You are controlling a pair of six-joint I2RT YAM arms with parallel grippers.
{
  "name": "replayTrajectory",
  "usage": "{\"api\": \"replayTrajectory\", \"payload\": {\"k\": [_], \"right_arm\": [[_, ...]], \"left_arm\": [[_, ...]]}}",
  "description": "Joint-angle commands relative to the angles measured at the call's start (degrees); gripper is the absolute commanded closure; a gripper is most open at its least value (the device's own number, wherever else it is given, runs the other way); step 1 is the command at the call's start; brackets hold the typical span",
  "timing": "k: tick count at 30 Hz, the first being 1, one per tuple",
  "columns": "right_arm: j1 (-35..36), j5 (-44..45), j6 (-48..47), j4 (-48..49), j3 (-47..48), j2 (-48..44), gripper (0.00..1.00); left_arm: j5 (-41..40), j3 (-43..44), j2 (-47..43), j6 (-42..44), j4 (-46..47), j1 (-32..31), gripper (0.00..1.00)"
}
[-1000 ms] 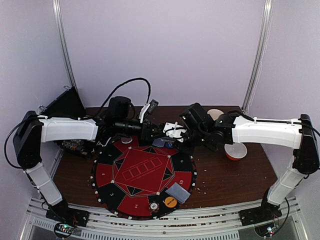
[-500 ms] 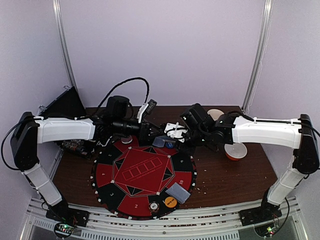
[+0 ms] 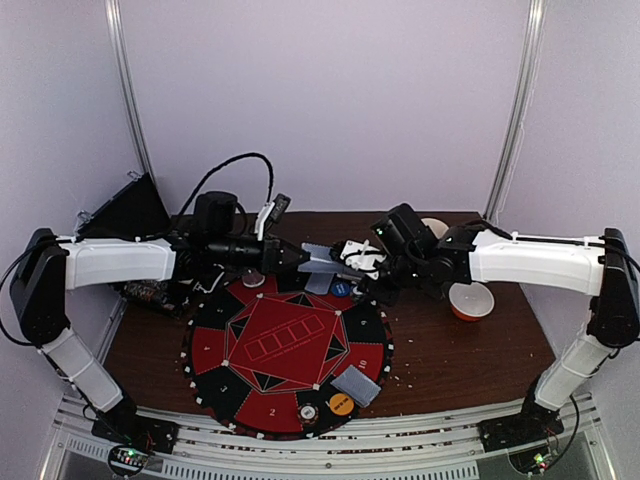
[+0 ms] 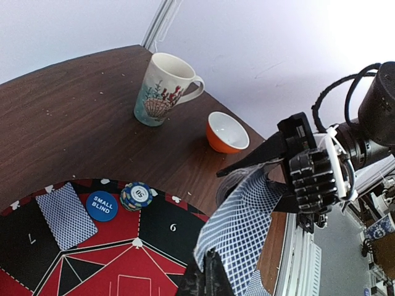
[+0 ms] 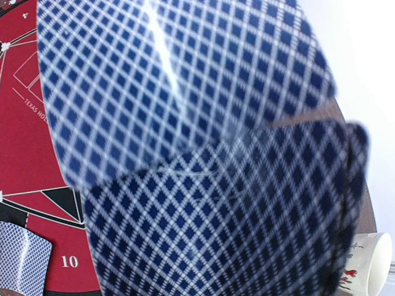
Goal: Distribute texas hold em gaming equipment
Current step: Pick up the poker card from the face-down deck piles, then distribute the poker card in the small blind area.
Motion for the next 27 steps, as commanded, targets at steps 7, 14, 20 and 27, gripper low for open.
{"api": "replayTrajectory", "payload": {"k": [7, 14, 20, 27], "right_arm": [[-3.28, 1.62, 5.06, 0.98, -1.22, -2.32, 0.71], [-3.64, 3.64, 7.56, 1.37, -1.05, -1.83, 0.72], [-3.67, 3.86, 7.61, 1.44, -1.65, -2.65, 0.72], [-3.65, 4.00, 7.45, 1.51, -2.84, -3.85, 0.72]], "left_arm": [[-7.92, -7.11, -4.26, -15.55, 14.89, 5.92, 1.00], [-24.94, -6.40, 4.68, -29.20, 19.35, 5.89, 1.00], [-31.24, 1.39, 16.17, -33.77, 19.99, 2.40, 1.00], [-39.14, 6.99, 23.93, -38.68, 17.12, -0.19, 1.00]]}}
